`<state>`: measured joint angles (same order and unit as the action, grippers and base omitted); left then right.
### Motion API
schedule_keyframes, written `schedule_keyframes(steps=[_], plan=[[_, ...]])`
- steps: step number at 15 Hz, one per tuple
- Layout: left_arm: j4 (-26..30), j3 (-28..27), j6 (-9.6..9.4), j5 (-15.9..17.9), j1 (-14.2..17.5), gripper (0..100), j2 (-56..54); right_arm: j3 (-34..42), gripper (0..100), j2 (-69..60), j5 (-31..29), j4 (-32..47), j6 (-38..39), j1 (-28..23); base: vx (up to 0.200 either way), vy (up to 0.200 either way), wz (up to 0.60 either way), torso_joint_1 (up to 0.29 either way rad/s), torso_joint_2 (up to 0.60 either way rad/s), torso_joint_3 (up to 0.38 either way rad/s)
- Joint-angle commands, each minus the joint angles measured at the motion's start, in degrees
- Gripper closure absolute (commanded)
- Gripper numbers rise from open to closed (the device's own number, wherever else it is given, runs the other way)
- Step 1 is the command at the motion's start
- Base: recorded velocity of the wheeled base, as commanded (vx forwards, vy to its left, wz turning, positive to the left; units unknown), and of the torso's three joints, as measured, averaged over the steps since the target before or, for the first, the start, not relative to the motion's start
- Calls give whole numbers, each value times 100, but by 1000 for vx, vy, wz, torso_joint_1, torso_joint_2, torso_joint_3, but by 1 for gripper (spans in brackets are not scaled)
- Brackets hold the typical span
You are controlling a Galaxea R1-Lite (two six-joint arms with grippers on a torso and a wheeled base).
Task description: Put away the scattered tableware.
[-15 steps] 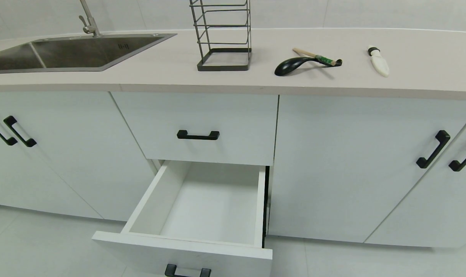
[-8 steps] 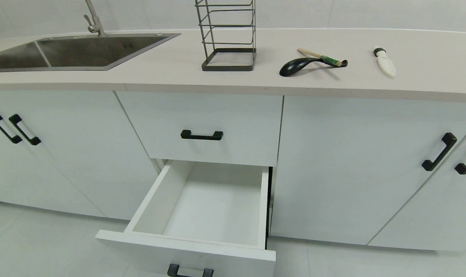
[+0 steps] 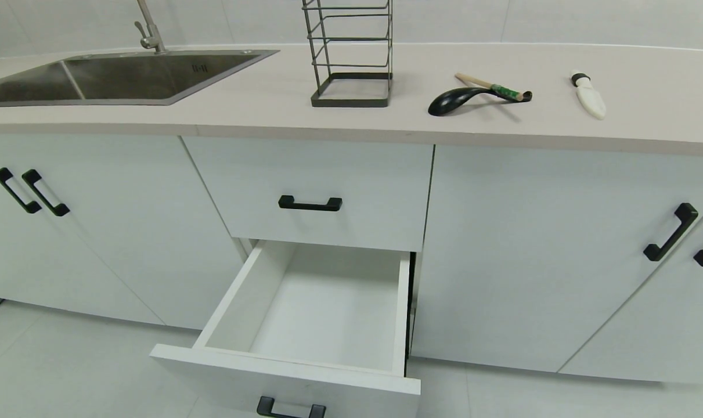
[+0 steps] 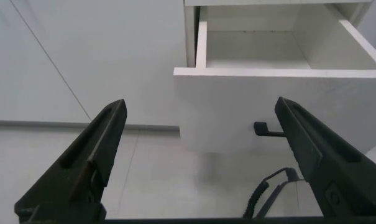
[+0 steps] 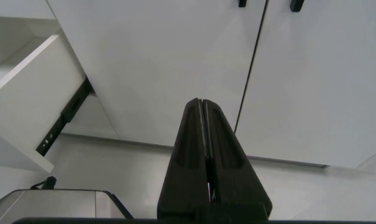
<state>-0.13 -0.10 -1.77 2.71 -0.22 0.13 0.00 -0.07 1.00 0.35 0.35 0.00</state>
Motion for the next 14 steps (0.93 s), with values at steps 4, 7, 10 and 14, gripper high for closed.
schedule_keyframes(steps=[4, 7, 10, 14], plan=[[5, 1, 63, -42, 4, 0, -13, 0, 100, 7, -3, 0, -9, 0, 0, 0, 0, 0, 0, 0], [-4, 1, 353, -244, 4, 0, -13, 0, 100, 7, -3, 0, -35, 0, 133, 0, 0, 5, -2, 2], [-4, 1, 335, -253, 4, 0, -13, 0, 100, 7, -3, 0, -9, 0, 67, 0, 0, 42, -65, -8], [-4, 1, 326, -253, 4, 0, -13, 0, 100, 7, -3, 0, -9, 0, 0, 0, 0, 229, -85, -110]])
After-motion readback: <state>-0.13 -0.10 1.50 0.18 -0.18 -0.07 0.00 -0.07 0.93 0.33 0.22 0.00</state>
